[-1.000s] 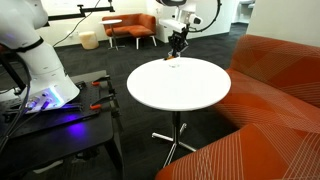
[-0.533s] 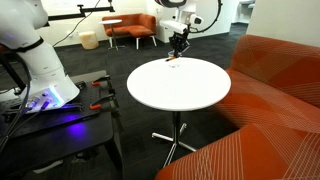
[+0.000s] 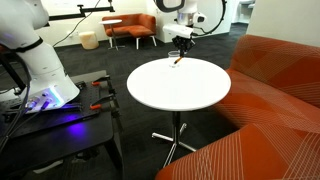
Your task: Put the pen in the cup
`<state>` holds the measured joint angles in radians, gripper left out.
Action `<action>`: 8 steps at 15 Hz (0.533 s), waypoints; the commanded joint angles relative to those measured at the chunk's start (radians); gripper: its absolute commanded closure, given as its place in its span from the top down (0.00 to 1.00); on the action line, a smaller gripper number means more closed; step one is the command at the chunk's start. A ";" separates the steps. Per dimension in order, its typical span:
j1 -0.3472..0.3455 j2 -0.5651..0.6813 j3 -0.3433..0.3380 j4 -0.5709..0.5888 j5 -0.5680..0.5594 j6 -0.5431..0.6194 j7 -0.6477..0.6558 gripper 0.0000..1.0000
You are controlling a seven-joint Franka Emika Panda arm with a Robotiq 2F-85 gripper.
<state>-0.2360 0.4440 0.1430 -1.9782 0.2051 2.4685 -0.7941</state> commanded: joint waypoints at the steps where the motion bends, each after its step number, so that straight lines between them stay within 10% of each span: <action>1: -0.060 -0.058 0.055 -0.069 0.116 0.064 -0.205 0.03; 8: -0.104 -0.086 0.096 -0.077 0.352 0.046 -0.625 0.03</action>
<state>-0.3119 0.4018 0.2117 -2.0190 0.4669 2.5083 -1.2670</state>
